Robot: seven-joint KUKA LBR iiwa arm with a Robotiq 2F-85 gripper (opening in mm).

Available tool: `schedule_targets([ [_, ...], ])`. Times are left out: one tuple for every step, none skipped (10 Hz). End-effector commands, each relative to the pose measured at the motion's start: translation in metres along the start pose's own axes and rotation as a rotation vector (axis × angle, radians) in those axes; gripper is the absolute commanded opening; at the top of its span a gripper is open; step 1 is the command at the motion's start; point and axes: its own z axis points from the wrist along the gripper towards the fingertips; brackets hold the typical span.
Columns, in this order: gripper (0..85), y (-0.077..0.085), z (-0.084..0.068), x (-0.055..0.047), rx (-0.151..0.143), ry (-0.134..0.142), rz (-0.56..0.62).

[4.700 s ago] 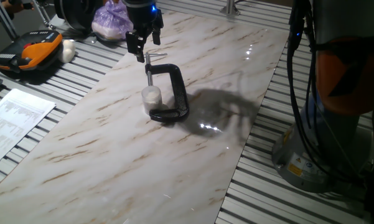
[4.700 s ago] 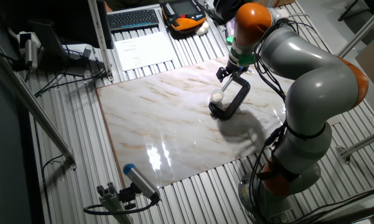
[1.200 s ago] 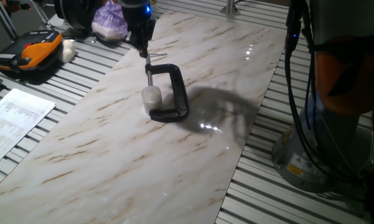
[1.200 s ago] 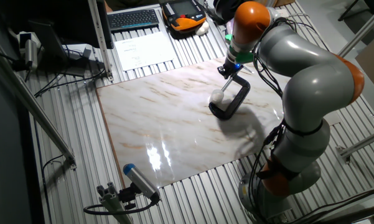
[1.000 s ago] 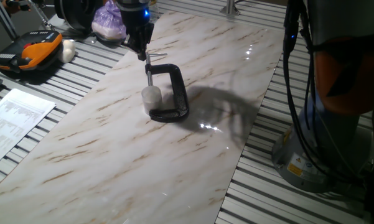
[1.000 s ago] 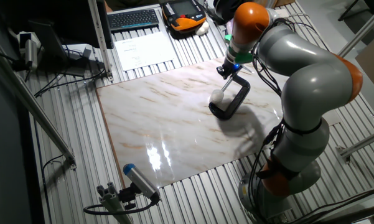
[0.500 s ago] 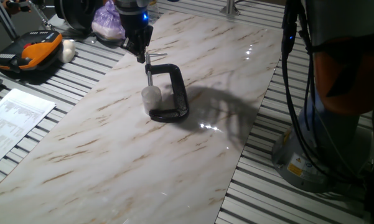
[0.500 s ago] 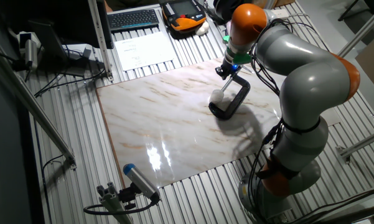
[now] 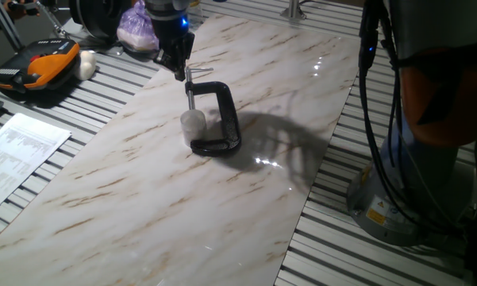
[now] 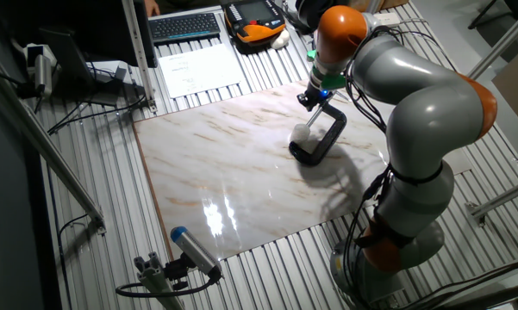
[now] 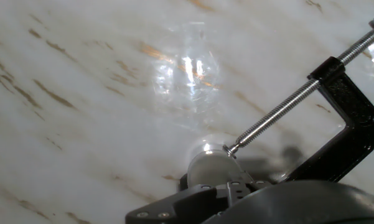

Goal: Unscrew the lid from the jar

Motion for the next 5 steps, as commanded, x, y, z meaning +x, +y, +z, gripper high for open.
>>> schedule_targets([
  [0.0,0.001,0.000,0.001,-0.003,0.005,-0.004],
  [0.0,0.003,0.003,0.002,-0.003,0.006,-0.004],
  [0.0,0.005,0.008,0.003,-0.006,0.000,-0.004],
  [0.0,0.008,0.015,0.003,0.015,-0.004,-0.006],
  [0.0,0.008,0.018,0.003,0.032,-0.003,-0.010],
])
